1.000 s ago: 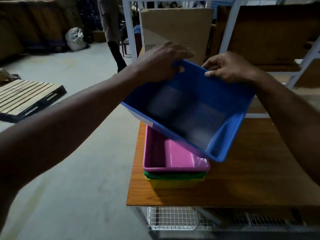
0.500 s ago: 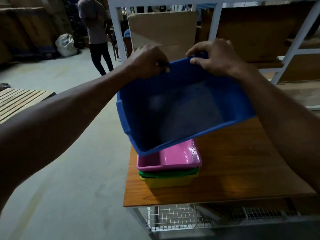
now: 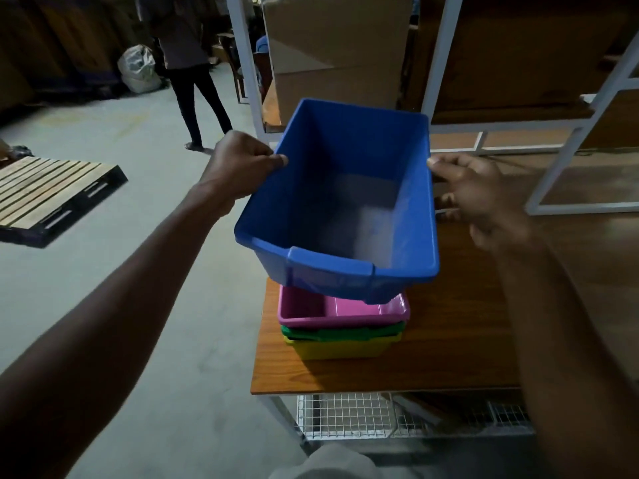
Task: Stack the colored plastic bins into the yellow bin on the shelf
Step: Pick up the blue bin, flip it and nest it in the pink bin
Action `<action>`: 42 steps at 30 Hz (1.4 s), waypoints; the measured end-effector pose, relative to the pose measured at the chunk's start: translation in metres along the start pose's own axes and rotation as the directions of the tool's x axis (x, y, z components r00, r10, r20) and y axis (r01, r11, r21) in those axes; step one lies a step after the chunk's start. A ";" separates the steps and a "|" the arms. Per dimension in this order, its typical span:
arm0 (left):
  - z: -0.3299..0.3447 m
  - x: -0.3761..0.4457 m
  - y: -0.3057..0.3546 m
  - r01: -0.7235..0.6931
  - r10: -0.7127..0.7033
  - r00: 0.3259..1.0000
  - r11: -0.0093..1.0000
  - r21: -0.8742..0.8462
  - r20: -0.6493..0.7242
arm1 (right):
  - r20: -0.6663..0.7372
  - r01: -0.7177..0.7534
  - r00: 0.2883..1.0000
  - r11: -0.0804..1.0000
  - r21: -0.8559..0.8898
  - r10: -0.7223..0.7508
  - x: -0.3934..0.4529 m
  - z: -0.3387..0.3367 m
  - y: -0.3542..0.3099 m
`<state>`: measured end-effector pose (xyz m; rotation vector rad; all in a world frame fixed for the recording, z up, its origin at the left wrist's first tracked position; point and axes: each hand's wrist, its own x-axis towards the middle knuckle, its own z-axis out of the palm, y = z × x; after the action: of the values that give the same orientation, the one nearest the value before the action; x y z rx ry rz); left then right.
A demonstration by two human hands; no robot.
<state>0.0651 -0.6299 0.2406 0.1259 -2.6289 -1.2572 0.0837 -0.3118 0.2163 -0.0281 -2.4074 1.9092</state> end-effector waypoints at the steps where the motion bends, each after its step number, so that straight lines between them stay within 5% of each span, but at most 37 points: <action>1: 0.003 -0.004 -0.004 0.010 -0.010 1.000 1.000 -0.026 -0.004 | -0.008 -0.017 1.000 1.000 0.016 0.017 0.000 0.003 0.004; 21: 0.054 -0.031 -0.065 0.179 -0.189 0.982 0.908 -0.378 0.010 | 0.073 -0.152 0.987 0.985 0.079 0.146 0.021 0.025 0.047; 42: 0.093 -0.037 -0.120 0.299 -0.300 0.952 0.861 -0.412 0.062 | 0.117 -0.259 0.961 0.963 0.075 0.250 0.039 0.045 0.097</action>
<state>0.0763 -0.6286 0.0852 0.4783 -2.3283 -1.8892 0.0392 -0.3311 0.1131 -0.2502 -2.4884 2.1778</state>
